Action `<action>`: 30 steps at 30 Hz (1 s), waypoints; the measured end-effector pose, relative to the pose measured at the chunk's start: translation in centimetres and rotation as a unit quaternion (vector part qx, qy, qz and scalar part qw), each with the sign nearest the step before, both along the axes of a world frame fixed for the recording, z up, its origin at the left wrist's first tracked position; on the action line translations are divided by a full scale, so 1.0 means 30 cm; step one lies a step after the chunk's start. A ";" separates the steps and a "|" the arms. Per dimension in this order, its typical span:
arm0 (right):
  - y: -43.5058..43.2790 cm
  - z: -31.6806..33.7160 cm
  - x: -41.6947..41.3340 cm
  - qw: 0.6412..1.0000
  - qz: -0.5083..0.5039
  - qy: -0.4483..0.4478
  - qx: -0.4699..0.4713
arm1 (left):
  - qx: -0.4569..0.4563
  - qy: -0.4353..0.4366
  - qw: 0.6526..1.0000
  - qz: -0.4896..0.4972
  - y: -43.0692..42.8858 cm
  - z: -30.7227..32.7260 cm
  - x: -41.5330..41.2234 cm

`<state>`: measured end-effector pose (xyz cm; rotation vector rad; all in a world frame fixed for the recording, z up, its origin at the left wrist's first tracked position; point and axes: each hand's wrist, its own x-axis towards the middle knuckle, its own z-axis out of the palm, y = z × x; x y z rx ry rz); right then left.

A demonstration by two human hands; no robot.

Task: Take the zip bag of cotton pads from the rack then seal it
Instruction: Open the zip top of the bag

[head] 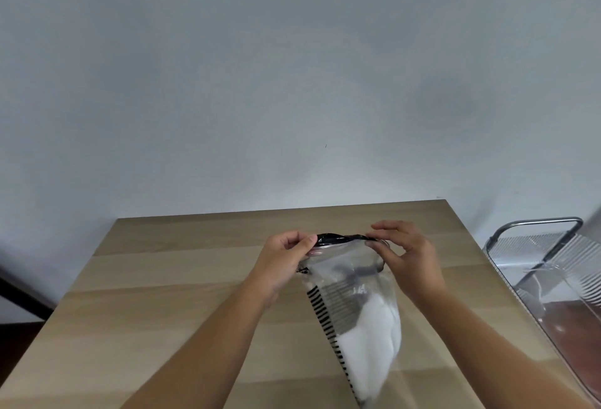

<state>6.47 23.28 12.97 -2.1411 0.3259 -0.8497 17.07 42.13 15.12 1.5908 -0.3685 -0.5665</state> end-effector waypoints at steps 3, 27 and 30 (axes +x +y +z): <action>0.002 0.013 0.007 0.999 0.010 0.052 0.013 | 0.027 -0.039 0.999 -0.001 0.024 -0.013 0.020; 0.027 -0.021 -0.018 0.977 0.006 0.055 -0.205 | 0.100 -0.114 0.981 -0.117 -0.053 0.024 -0.034; 0.009 -0.041 -0.016 0.979 -0.046 -0.005 -0.200 | 0.072 -0.084 0.985 -0.129 -0.048 0.048 -0.036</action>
